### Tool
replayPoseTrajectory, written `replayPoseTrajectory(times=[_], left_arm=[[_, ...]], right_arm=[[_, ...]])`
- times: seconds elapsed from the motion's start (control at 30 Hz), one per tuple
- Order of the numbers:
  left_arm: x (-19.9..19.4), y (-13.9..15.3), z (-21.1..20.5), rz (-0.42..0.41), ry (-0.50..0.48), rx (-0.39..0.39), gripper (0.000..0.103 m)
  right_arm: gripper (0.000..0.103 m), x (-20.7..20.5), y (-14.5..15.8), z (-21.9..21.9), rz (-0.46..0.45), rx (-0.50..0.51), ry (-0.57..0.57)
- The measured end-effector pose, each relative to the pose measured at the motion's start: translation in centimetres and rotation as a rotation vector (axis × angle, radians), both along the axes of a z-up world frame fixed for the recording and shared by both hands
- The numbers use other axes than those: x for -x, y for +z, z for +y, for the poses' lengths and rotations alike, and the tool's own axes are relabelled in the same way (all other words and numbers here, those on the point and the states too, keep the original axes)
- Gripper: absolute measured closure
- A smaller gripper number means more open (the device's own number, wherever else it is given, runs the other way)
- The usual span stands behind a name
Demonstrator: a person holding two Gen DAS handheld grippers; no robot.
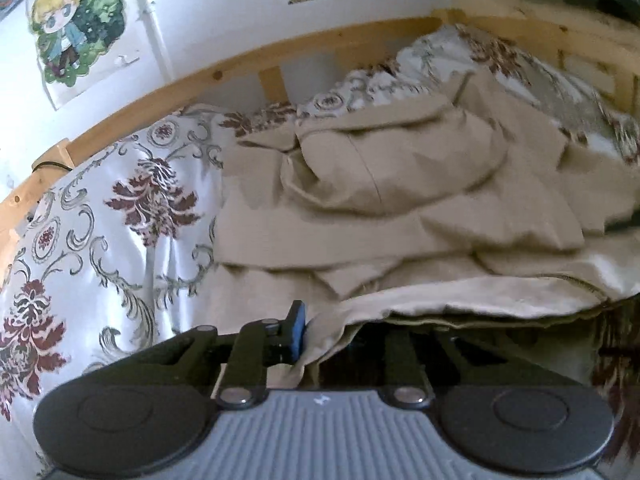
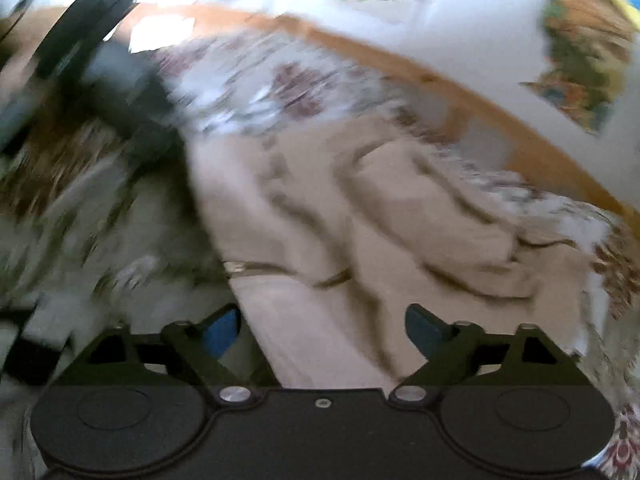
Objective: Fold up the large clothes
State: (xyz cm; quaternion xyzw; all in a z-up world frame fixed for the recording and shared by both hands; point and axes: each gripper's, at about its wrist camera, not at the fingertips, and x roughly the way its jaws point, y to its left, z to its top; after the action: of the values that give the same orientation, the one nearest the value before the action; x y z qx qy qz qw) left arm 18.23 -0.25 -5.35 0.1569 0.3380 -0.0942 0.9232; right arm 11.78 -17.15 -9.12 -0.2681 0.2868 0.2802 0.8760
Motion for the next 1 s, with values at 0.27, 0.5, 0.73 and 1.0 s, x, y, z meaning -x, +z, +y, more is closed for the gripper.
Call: replayPoseTrajectory(times=[0.27, 0.5, 0.73, 1.0], left_arm=[[1.1, -1.9, 0.3, -0.020, 0.003, -0.123, 0.062], [3.1, -4.7, 4.2, 0.013, 0.140, -0.174, 0.071], [4.3, -1.8, 5.4, -0.054, 0.134, -0.068, 0.100], [8.0, 6.2, 6.6, -0.025, 0.016, 0.004, 0.100]], right_arm=[[0.061, -2.2, 0.5, -4.2, -0.085, 0.097, -0.313], [0.063, -1.6, 2.1, -8.4, -0.116, 0.093, -0.430], [0.098, 0.5, 1.6, -9.7, -0.033, 0.170, -0.342], [0.099, 5.0, 6.7, -10.5, -0.111, 0.165, -0.342]])
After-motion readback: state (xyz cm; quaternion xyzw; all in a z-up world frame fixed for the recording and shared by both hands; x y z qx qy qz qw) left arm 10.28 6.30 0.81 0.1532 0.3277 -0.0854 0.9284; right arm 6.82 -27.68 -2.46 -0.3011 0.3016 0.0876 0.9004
